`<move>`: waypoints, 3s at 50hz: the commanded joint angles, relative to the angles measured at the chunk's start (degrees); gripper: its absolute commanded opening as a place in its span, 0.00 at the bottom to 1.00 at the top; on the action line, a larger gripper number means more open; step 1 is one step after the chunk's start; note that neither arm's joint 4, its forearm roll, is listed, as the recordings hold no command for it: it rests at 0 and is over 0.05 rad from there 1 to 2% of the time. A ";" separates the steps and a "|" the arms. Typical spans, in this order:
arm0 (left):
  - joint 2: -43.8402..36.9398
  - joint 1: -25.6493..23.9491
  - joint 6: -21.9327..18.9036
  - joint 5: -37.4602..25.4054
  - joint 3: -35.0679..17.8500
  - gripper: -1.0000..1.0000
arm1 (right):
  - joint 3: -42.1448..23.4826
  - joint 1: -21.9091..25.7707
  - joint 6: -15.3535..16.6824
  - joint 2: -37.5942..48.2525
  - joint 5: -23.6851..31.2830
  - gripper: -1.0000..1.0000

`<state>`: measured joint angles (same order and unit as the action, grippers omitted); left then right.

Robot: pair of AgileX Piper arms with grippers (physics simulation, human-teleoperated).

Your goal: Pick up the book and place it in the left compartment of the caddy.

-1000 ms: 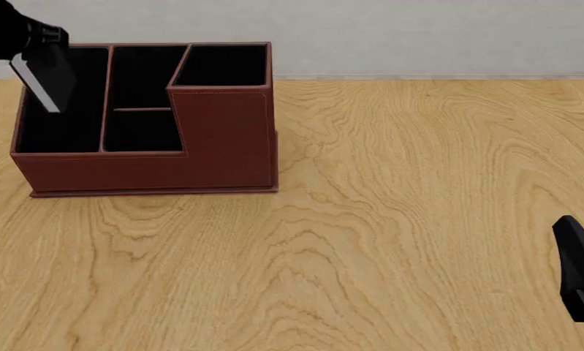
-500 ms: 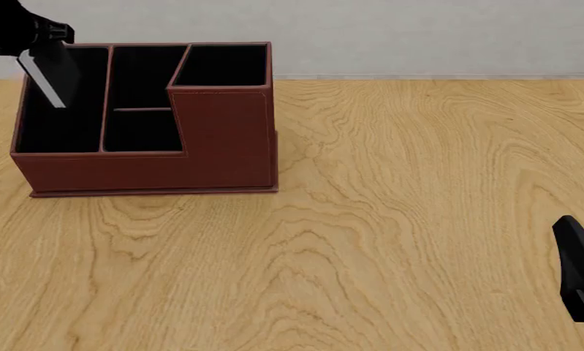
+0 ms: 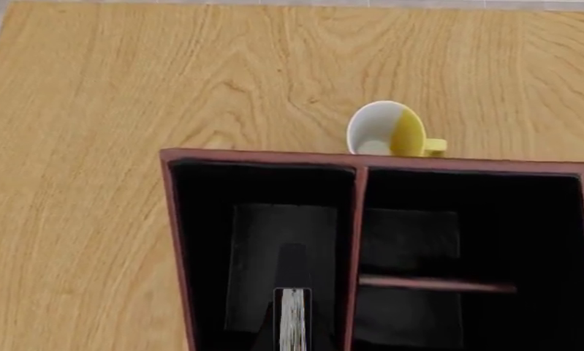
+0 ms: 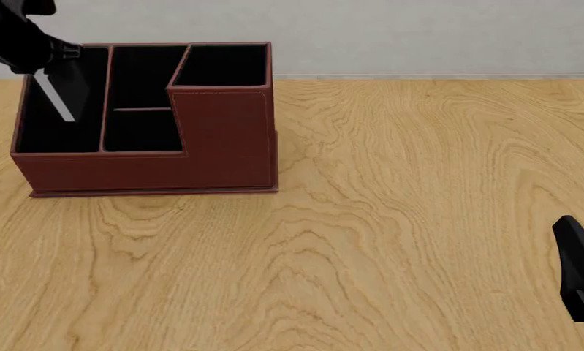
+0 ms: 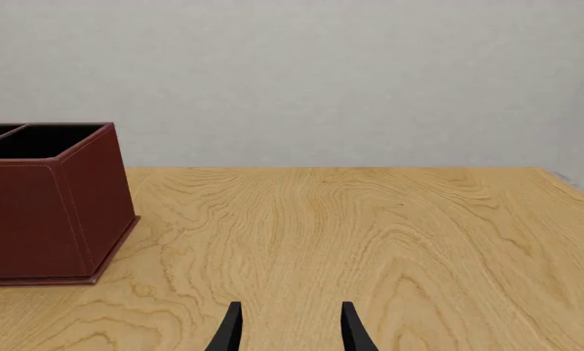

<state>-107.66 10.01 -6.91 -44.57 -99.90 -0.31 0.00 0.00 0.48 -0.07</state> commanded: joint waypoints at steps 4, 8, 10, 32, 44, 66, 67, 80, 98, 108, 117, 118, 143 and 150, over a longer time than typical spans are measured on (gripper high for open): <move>-2.02 0.12 -0.92 1.35 -1.07 0.00 | 0.02 -0.02 -0.01 -0.14 0.09 1.00; -2.72 0.01 -0.85 1.50 -1.54 0.00 | 0.02 0.01 0.00 -0.14 0.09 1.00; -3.05 0.03 -0.87 1.59 -1.64 0.00 | 0.02 0.00 0.00 -0.14 0.09 1.00; -5.26 0.86 -1.46 3.41 -0.93 0.00 | 0.02 0.00 -0.01 -0.14 0.09 1.00; -6.21 0.88 -1.26 4.86 0.16 0.00 | 0.02 -0.01 -0.02 -0.14 0.09 1.00; -8.57 1.35 -1.42 6.57 0.54 0.00 | 0.02 0.01 -0.01 -0.13 0.10 1.00; -8.70 1.23 -1.14 6.79 0.64 0.00 | 0.02 -0.01 0.00 -0.15 0.09 1.00; -9.80 1.46 -1.07 7.58 0.64 0.00 | 0.02 -0.01 -0.01 -0.15 0.09 1.00; -11.46 1.44 -0.69 8.30 -0.21 0.00 | 0.02 0.00 -0.01 -0.15 0.09 1.00; -12.80 1.59 -0.77 8.92 -0.48 0.00 | 0.02 0.00 0.00 -0.14 0.09 1.00; -13.82 1.50 -0.76 9.47 -0.46 0.00 | 0.02 -0.01 0.00 -0.15 0.09 1.00; -13.91 1.53 -0.82 9.51 -0.56 0.00 | 0.02 -0.01 -0.02 -0.14 0.09 1.00; -13.63 1.31 -0.84 8.75 -1.08 1.00 | 0.02 0.00 0.00 -0.15 0.09 1.00; -13.86 1.60 -1.05 8.58 -1.39 1.00 | 0.02 0.00 0.00 -0.14 0.09 1.00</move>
<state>-121.63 11.70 -7.43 -35.99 -100.85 -0.31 0.00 0.00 0.48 -0.07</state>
